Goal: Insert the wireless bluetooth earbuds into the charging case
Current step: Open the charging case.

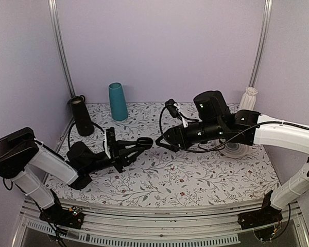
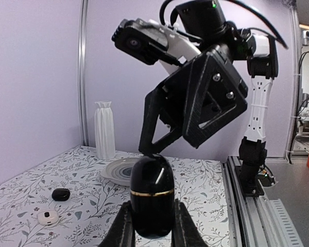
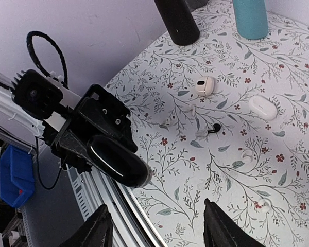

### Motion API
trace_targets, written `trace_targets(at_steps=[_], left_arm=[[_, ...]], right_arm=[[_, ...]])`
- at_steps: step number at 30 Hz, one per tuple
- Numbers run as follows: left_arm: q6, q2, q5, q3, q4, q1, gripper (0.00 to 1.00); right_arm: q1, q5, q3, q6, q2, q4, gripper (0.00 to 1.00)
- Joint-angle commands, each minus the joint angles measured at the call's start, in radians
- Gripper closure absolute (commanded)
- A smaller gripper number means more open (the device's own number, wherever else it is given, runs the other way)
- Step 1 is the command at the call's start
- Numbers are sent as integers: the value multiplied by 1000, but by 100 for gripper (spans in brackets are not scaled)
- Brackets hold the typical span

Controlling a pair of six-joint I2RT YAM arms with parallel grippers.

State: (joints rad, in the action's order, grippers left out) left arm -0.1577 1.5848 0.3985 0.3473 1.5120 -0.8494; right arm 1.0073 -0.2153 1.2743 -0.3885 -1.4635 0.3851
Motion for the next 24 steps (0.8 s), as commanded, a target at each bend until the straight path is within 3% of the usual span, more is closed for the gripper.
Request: trace_targets(at_steps=[1, 11, 18, 24], left_arm=[[-116, -89, 71, 6, -1, 17, 100], [-295, -264, 10, 82, -298, 17, 100], [-284, -347, -16, 125, -434, 19, 100], [-250, -366, 55, 156, -469, 18, 100]], right_arm=[[-1, 1, -88, 89, 58, -269, 38], [11, -17, -174, 171, 77, -591, 34], [34, -37, -169, 204, 75, -637, 32], [36, -21, -148, 181, 55, -639, 31]])
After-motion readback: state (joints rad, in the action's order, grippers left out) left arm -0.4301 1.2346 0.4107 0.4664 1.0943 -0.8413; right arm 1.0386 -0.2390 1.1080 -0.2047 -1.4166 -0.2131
